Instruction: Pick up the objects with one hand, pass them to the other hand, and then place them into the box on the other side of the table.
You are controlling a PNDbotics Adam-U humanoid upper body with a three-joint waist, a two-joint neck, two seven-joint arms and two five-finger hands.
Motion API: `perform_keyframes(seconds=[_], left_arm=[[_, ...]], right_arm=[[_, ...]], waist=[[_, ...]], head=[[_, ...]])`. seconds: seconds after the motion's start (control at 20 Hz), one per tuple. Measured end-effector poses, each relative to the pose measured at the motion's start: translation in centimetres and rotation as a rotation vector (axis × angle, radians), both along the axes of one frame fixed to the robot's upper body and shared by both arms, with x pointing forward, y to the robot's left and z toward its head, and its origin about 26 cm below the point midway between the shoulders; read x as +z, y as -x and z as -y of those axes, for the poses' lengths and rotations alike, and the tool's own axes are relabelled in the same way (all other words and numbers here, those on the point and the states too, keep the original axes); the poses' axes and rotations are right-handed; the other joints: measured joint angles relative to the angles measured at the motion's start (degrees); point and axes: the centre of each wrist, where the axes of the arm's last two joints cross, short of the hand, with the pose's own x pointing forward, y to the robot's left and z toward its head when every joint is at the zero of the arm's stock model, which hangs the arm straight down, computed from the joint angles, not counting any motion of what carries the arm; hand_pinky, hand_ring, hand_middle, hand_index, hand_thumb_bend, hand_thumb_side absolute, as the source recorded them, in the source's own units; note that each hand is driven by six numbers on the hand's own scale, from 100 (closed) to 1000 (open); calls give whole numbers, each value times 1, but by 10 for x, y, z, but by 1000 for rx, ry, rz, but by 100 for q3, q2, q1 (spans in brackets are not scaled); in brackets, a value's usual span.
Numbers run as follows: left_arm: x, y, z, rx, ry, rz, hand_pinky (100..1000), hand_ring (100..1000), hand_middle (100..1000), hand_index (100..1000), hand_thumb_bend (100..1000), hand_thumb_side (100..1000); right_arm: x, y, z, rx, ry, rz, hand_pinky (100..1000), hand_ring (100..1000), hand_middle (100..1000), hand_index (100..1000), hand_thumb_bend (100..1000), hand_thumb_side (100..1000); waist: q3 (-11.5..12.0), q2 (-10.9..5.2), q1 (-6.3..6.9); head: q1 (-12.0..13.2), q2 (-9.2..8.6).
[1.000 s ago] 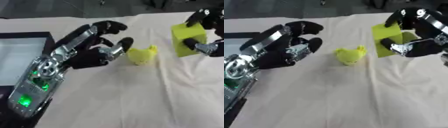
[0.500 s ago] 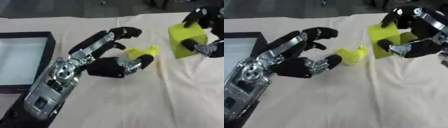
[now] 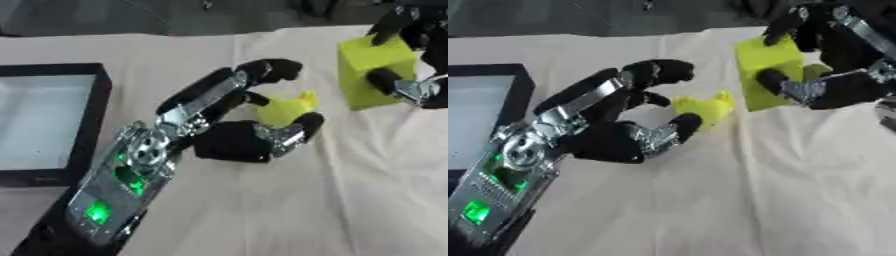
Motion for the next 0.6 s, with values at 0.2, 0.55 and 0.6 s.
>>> perform_keyframes(seconds=[0.2, 0.55, 0.6], left_arm=[[-1, 3, 4, -11, -2, -21, 881, 998, 872, 909, 315, 411], [0, 7, 10, -19, 14, -55, 878, 998, 867, 892, 394, 485], [0, 7, 11, -21, 17, -58, 878, 998, 867, 891, 395, 485]], right_arm=[[-4, 0, -3, 15, -2, -3, 478, 227, 374, 556, 100, 100], [-9, -1, -7, 29, -7, -4, 477, 219, 368, 550, 100, 100], [-10, -1, -7, 32, -7, -5, 477, 217, 367, 549, 100, 100]], waist=[[7, 0, 0], [35, -2, 0], [35, -2, 0]], head=[[-10, 57], [-30, 168], [-33, 173]])
